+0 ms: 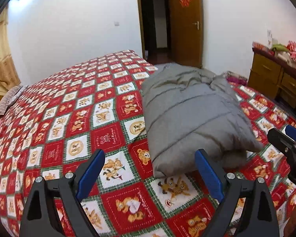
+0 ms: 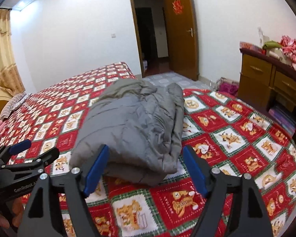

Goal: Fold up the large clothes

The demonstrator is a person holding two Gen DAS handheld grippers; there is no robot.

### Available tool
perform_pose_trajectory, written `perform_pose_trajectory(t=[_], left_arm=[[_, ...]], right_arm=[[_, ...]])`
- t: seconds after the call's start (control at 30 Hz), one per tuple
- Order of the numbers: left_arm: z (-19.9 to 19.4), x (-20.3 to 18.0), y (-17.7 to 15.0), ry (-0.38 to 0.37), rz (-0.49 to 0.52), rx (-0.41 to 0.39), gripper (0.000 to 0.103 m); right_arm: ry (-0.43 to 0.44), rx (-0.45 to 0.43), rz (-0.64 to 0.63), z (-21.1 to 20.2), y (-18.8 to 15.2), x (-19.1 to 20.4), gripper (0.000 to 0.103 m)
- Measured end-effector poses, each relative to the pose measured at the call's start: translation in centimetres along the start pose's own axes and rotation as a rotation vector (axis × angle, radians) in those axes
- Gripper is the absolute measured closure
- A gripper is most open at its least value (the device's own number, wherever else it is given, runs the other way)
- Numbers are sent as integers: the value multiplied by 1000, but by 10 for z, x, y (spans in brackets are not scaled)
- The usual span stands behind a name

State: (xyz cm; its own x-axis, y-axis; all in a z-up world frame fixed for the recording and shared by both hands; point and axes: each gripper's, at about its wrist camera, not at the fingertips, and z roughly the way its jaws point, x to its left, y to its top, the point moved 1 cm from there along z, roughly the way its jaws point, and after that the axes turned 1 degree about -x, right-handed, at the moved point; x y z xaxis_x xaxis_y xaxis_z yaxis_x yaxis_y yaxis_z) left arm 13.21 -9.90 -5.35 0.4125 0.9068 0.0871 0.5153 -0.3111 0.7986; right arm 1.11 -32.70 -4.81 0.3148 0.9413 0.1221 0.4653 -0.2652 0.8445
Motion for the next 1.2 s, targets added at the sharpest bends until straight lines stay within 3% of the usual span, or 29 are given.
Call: perform_pose_trajectory(t=[0.23, 0.47, 0.7, 1.2], left_arm=[[-61, -6, 6, 19, 33, -169, 10], [-85, -1, 12, 20, -5, -225, 10], [-93, -1, 12, 26, -17, -249, 10], [-101, 1, 11, 40, -23, -275, 10]], right_arm=[[-67, -135, 3, -52, 7, 5, 13], [-75, -275, 7, -84, 16, 11, 10], [-90, -327, -25, -94, 14, 19, 9], [-79, -334, -33, -97, 12, 23, 8]])
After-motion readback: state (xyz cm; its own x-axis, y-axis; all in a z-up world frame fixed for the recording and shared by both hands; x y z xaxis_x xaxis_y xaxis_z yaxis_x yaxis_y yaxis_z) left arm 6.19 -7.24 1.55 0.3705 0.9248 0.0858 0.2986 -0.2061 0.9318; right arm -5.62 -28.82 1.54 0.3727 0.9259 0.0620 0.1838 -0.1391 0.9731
